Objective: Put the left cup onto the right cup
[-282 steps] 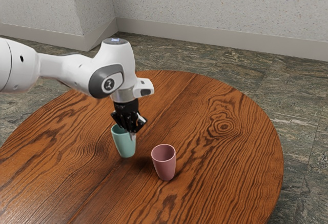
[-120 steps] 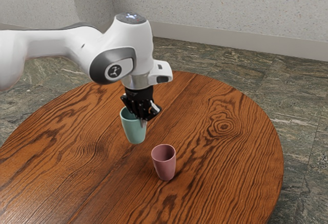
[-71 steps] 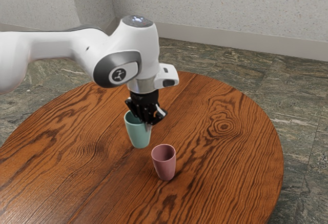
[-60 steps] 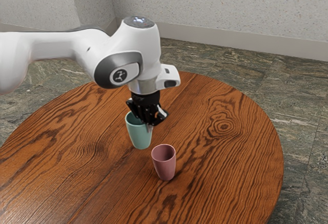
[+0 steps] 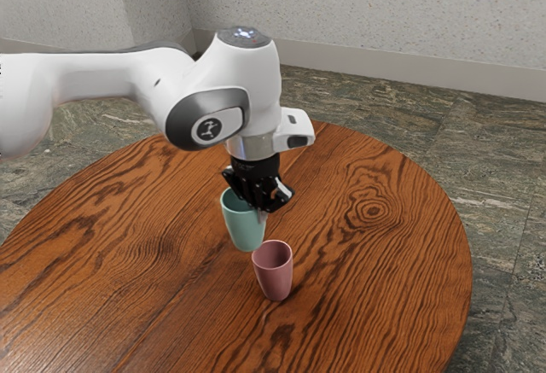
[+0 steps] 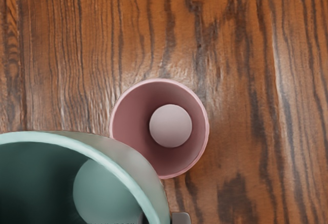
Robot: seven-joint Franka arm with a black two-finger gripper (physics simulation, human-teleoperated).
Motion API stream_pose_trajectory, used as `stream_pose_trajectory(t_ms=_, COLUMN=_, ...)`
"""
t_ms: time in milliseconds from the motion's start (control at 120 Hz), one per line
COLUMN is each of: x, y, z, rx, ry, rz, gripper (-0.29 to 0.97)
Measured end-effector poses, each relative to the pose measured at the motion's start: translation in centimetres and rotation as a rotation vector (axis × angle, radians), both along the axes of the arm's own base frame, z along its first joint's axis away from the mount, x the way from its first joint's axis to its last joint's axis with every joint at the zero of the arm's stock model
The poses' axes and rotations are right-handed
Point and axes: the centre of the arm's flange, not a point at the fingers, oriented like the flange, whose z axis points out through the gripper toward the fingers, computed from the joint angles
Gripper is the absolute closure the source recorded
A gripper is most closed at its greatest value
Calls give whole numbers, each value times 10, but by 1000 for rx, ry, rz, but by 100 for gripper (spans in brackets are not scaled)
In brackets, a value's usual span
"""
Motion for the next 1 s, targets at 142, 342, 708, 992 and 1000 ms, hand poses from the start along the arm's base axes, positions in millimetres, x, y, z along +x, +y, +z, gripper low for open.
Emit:
stream_pose_trajectory(t_ms=142, x=5, y=0, z=0, rx=0, ry=-4, rz=5, gripper=78)
stream_pose_trajectory(t_ms=342, x=20, y=26, z=3, rx=-1, ry=-9, rz=63, gripper=78)
stream_pose_trajectory(t_ms=708, x=18, y=20, z=1, rx=7, ry=-4, rz=59, gripper=78)
stream_pose_trajectory(t_ms=992, x=19, y=19, z=4, rx=8, ry=-10, rz=64, gripper=78)
stream_pose_trajectory(t_ms=1000, x=19, y=19, z=4, rx=7, ry=-10, rz=65, gripper=78)
